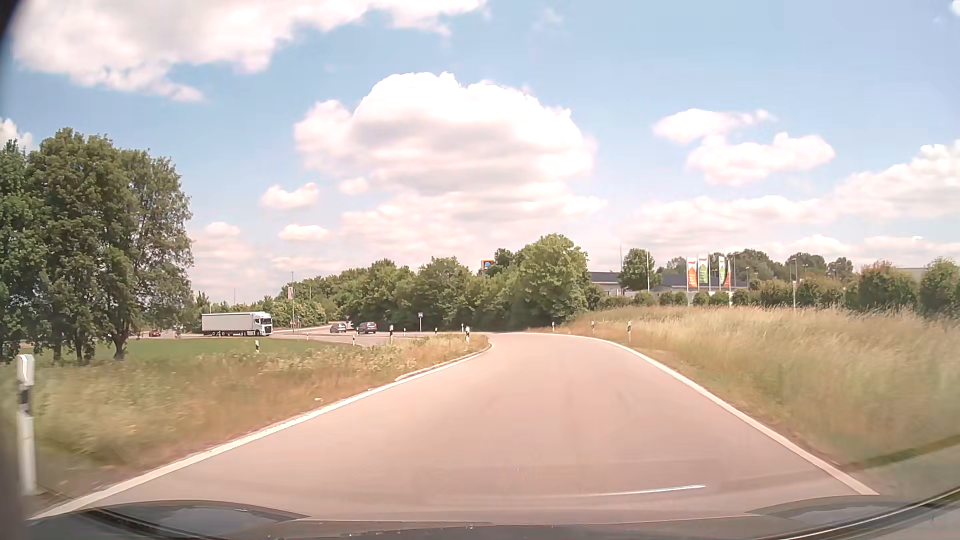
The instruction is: Follow the waypoints while adhering to traffic rules and regulations
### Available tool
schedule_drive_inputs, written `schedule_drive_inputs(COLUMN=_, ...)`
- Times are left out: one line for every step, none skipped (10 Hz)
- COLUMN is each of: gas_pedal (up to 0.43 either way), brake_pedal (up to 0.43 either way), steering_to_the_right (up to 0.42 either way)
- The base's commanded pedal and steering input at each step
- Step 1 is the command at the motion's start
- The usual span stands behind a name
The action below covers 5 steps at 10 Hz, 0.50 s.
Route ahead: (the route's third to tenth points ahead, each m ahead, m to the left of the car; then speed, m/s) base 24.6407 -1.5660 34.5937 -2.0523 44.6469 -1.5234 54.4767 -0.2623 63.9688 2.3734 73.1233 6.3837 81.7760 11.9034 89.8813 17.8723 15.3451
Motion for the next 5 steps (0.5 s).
schedule_drive_inputs(gas_pedal=0.079, brake_pedal=0.012, steering_to_the_right=0.031)
schedule_drive_inputs(gas_pedal=0.079, brake_pedal=0.012, steering_to_the_right=0.026)
schedule_drive_inputs(gas_pedal=0.067, brake_pedal=0.012, steering_to_the_right=0.018)
schedule_drive_inputs(gas_pedal=0.059, brake_pedal=0.012, steering_to_the_right=0.013)
schedule_drive_inputs(gas_pedal=0.059, brake_pedal=0.012, steering_to_the_right=0.009)
